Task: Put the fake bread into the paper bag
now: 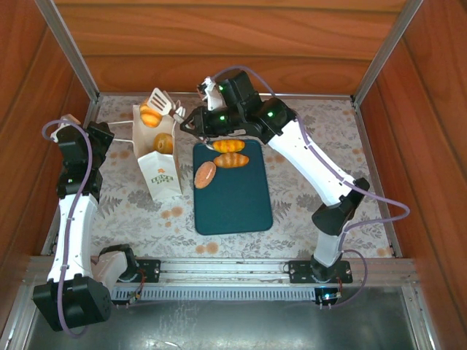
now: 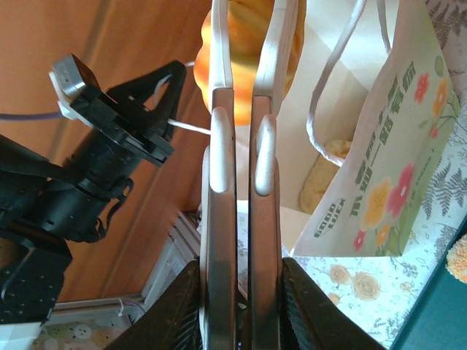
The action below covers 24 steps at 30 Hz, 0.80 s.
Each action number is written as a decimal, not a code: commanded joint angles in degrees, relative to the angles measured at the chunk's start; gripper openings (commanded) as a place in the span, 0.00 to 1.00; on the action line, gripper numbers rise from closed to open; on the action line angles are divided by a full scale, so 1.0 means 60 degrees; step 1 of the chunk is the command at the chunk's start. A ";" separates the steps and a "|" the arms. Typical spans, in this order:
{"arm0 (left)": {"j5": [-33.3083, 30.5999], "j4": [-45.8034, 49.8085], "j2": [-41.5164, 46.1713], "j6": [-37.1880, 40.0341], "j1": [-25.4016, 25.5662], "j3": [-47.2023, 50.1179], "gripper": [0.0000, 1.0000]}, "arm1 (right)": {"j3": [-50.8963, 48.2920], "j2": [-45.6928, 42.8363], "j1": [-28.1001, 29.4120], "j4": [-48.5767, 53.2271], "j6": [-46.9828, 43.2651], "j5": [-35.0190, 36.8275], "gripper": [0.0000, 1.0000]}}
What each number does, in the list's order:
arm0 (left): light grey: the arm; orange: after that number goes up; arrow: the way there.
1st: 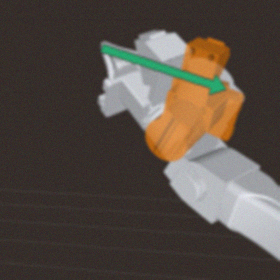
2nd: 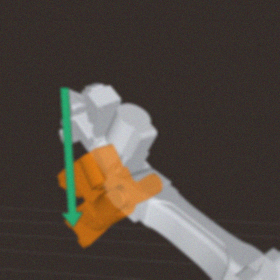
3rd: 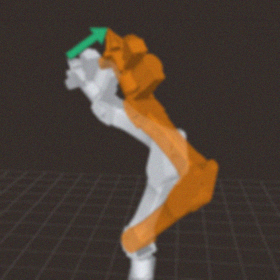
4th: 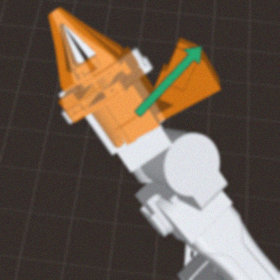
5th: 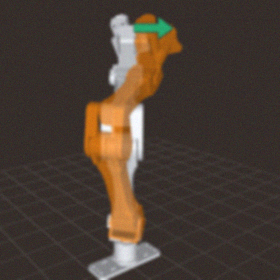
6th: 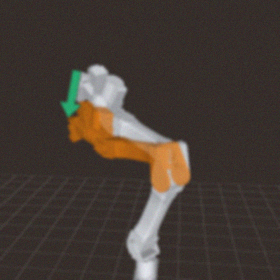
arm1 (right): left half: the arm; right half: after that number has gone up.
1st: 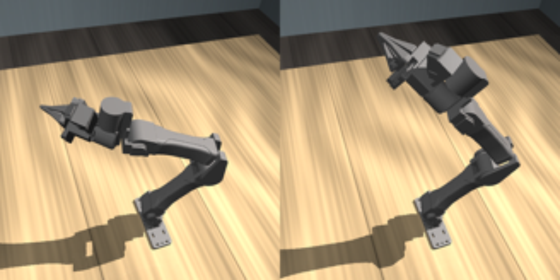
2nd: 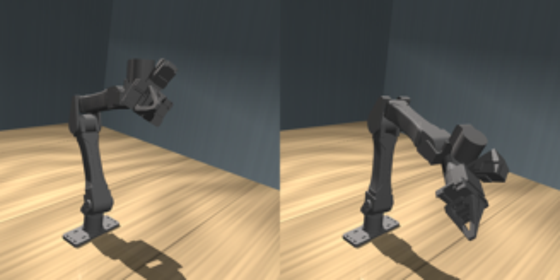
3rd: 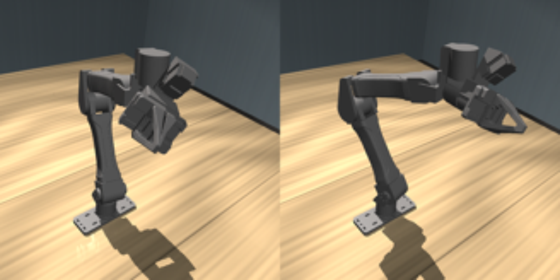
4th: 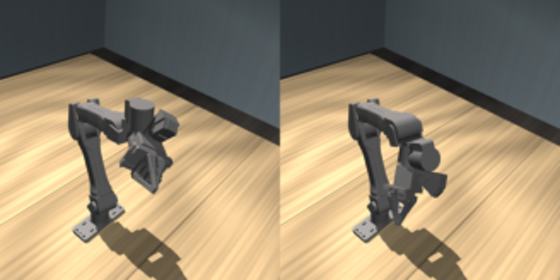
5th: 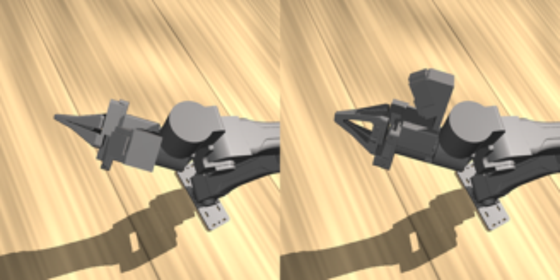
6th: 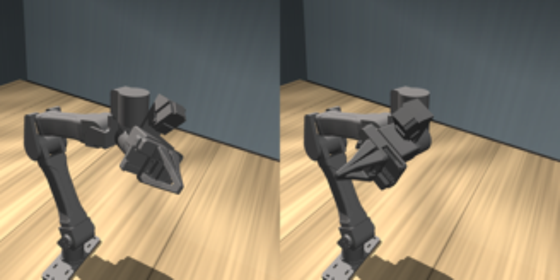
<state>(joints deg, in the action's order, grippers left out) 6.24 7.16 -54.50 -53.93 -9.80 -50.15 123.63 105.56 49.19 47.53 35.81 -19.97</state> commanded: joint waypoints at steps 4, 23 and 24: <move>0.0009 -0.0117 0.0089 -0.0049 -0.0062 -0.0140 0.00 | 0.0449 0.0301 0.0208 0.0305 -0.0757 0.0101 0.29; -0.0024 -0.0116 0.0120 -0.0049 -0.0059 -0.0067 0.00 | 0.0499 0.0747 0.0407 0.0770 -0.1019 0.0369 0.43; -0.0022 -0.0123 0.0119 -0.0042 -0.0065 -0.0061 0.00 | 0.0495 0.0746 0.0415 0.0760 -0.1014 0.0369 0.43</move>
<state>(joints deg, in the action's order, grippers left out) 6.24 7.16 -54.50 -53.93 -9.80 -50.15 124.38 109.21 51.11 53.47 30.72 -17.63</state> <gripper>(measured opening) 0.049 0.426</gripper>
